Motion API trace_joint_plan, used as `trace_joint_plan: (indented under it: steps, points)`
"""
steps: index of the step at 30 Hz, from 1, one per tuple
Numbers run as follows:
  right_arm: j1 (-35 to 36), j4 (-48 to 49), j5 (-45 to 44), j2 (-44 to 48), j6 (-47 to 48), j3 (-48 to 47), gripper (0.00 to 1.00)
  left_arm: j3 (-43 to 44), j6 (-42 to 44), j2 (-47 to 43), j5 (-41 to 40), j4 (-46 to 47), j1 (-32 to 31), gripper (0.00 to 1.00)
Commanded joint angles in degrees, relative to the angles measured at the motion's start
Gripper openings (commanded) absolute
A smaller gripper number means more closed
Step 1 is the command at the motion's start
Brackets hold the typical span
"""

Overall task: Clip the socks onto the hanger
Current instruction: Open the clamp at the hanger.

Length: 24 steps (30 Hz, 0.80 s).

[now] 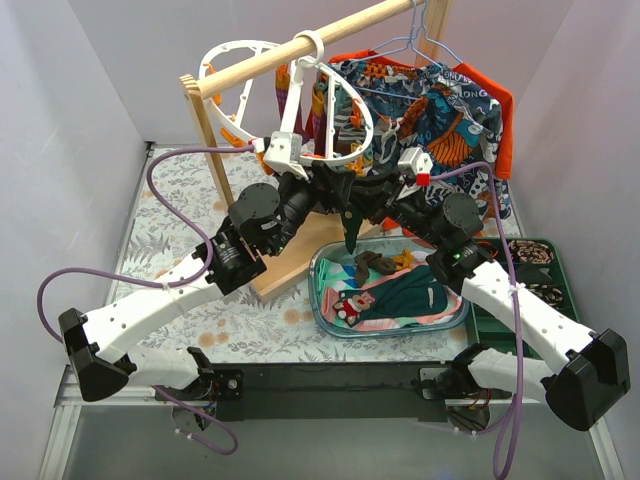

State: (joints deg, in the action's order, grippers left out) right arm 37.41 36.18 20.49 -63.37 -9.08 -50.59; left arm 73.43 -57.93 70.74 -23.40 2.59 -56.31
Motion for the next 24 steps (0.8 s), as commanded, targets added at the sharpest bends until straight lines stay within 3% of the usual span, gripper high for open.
trace_joint_plan:
  steps: [1, 10, 19, 24]
  points:
    - [0.2, -0.9, 3.8, 0.4, -0.6, -1.6, 0.01, 1.3, -2.4, -0.4, -0.2, 1.0, 1.0, 0.51]
    - [0.2, -1.7, 4.0, 0.3, -0.1, -2.1, 0.01, 3.4, -5.2, 0.9, -1.2, -2.3, 1.0, 0.37]
    - [0.1, -3.3, 3.9, 0.3, 0.3, -2.3, 0.01, 3.3, -1.8, 1.5, -1.4, -0.8, 1.1, 0.24]
    - [0.2, -7.3, 1.9, 2.0, 1.5, -2.2, 0.26, 2.4, 1.8, 1.7, -2.5, 0.5, 1.1, 0.11]
